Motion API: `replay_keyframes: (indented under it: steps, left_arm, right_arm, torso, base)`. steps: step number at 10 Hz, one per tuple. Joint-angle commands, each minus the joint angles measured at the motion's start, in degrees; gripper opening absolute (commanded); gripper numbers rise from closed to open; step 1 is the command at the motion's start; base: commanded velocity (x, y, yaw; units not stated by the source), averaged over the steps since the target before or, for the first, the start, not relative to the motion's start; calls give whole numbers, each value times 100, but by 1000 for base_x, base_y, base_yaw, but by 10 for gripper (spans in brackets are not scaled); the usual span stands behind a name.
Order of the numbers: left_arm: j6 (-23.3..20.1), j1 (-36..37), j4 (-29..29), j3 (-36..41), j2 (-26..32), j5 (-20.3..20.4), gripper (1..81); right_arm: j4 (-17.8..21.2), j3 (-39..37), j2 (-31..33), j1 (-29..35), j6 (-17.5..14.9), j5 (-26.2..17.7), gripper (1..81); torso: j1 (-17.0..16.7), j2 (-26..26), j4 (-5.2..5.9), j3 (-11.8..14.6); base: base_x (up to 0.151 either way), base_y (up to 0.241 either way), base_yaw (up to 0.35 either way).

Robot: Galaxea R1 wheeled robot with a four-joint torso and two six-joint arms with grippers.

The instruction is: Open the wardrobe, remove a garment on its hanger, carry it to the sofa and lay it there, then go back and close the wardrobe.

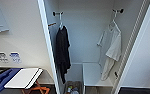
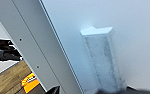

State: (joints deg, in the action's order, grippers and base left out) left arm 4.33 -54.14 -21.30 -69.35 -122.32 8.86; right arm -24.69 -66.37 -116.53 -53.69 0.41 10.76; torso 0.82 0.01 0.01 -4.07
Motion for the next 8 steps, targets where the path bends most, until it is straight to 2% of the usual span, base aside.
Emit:
replay_keyframes:
  steps: [1,8]
  left_arm:
    - [200,-40,-226,1055,-100,-939,811]
    - [200,-84,-243,1055,-83,-948,811]
  right_arm:
    - [-265,925,-154,-446,416,-1753,811]
    - [-379,907,-22,-718,380,-1630,811]
  torso:
    - [0,-1,0,0]
    - [0,-1,0,2]
  base:
    - [0,0,0]
    - [0,0,0]
